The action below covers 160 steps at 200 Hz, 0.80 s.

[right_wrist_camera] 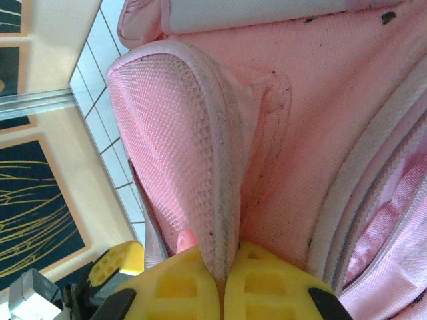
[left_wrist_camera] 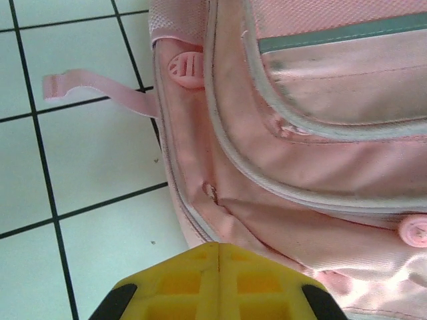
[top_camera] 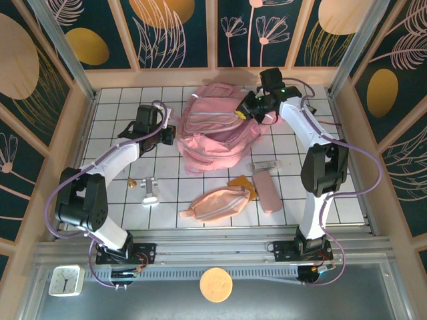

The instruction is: Pack the student bag

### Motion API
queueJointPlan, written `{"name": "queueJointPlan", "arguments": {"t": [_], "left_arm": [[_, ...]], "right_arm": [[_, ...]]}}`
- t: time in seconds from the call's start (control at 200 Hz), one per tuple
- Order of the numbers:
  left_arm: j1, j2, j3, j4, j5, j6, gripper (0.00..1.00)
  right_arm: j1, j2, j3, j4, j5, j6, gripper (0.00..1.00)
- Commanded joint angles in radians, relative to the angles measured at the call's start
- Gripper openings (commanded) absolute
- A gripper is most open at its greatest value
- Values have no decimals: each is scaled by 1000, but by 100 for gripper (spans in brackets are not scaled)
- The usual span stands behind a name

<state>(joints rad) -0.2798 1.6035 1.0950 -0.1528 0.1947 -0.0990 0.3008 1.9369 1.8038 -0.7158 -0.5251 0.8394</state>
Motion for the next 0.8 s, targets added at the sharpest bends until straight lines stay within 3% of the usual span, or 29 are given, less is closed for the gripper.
{"name": "queueJointPlan", "arguments": {"t": [0.0, 0.085, 0.165, 0.24, 0.34, 0.415, 0.515, 0.59, 0.671, 0.796], "left_arm": [[1, 33, 37, -32, 88, -3, 0], [-1, 26, 41, 3, 207, -24, 1], [-17, 29, 61, 0, 275, -27, 51], [-42, 37, 96, -47, 293, 17, 63], [-53, 44, 133, -119, 335, 114, 65], [-60, 21, 122, -168, 373, 302, 60], [-68, -112, -34, -5, 286, 472, 59], [-69, -178, -115, 81, 280, 631, 60], [-69, -198, -175, 186, 230, 638, 57], [-82, -187, -176, 241, 284, 613, 50]], "right_arm": [[-8, -80, 37, 35, -69, -68, 0], [-6, -81, 35, 55, -91, -50, 0], [-3, -76, 52, 59, -100, -42, 0], [0, -67, 77, 51, -108, -39, 0], [3, -57, 111, 39, -118, -34, 0], [4, -51, 131, 23, -116, -43, 0], [6, -55, 127, 19, -116, -47, 0], [12, -64, 114, 29, -118, -42, 0], [16, -69, 109, 38, -123, -36, 0], [23, -70, 120, 35, -125, -37, 0]]}}
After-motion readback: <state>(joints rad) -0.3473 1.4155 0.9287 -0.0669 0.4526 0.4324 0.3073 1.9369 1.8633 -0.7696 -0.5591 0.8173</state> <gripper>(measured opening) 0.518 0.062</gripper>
